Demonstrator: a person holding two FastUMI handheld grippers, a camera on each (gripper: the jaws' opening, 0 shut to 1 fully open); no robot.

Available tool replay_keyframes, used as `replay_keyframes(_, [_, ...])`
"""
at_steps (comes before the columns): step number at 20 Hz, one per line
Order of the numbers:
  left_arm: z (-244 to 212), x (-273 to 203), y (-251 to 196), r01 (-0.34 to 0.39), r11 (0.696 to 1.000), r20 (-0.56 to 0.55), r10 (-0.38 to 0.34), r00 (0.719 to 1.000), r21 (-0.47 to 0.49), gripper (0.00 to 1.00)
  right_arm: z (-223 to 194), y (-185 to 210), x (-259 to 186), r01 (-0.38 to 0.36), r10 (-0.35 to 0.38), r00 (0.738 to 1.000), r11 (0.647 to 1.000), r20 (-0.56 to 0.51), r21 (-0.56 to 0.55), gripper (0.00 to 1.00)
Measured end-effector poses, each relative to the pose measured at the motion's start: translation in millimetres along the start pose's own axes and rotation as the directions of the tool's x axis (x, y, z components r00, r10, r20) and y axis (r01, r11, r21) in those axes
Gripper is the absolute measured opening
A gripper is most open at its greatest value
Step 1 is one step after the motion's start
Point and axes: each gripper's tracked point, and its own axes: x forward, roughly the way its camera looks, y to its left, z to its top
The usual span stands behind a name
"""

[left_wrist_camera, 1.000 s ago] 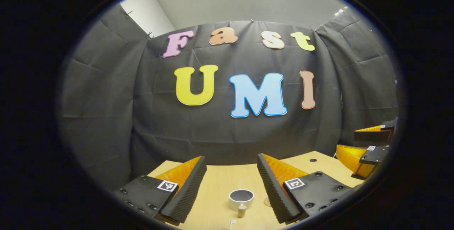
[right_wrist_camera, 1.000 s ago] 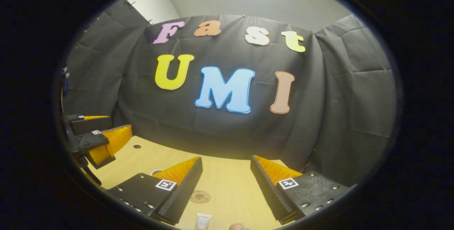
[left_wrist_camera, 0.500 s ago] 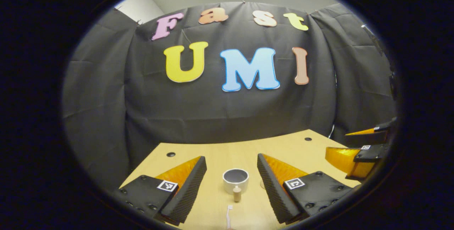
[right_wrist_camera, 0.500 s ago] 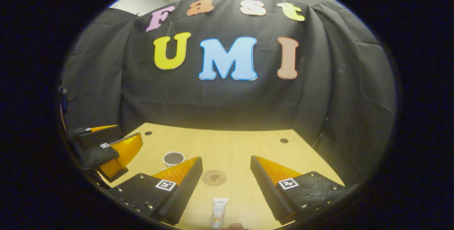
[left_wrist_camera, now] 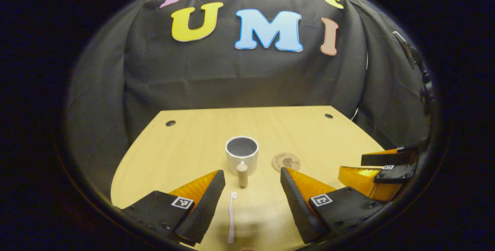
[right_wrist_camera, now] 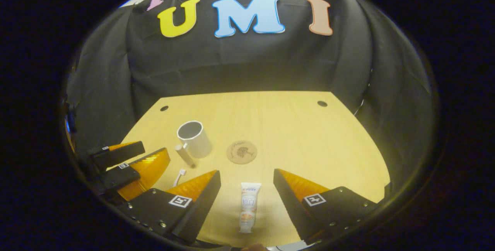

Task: Put the toothbrush and toothpaste on the desktop into the cup, then pick up the cup and place it on the coaster on the desktop.

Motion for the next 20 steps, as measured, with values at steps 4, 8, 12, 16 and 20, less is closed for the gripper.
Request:
replay_keyframes(4, [-27.3, 23.8, 9.0, -0.017, 0.999, -0.127, 0.013, 0.992, -0.032, 0.94, -22.4, -2.4, 13.8, 0.001, 0.006, 0.993, 0.998, -0.115, 0.057, 0.9])
replay_keyframes(8, [-64.9, 32.0, 16.8, -0.016, 0.996, -0.281, -0.008, 0.96, -0.082, 0.94, -46.9, -1.0, 25.7, 0.02, 0.002, 0.972, 0.996, -0.234, 0.088, 0.92])
replay_keyframes(12, [-104.3, 33.1, 20.1, -0.01, 0.996, -0.44, -0.033, 0.898, -0.094, 0.95, -70.9, 1.6, 34.9, 0.022, 0.01, 0.943, 0.996, -0.333, 0.091, 0.92])
replay_keyframes(16, [-140.6, 25.7, 28.0, -0.024, 0.995, -0.591, -0.037, 0.806, -0.094, 0.95, -93.5, 3.2, 45.0, 0.02, 0.01, 0.911, 0.997, -0.412, 0.069, 0.92])
replay_keyframes(20, [-161.1, 28.3, 37.2, -0.045, 0.995, -0.664, -0.028, 0.747, -0.092, 0.96, -103.7, 7.0, 54.0, 0.013, 0.021, 0.887, 0.997, -0.461, 0.071, 0.91])
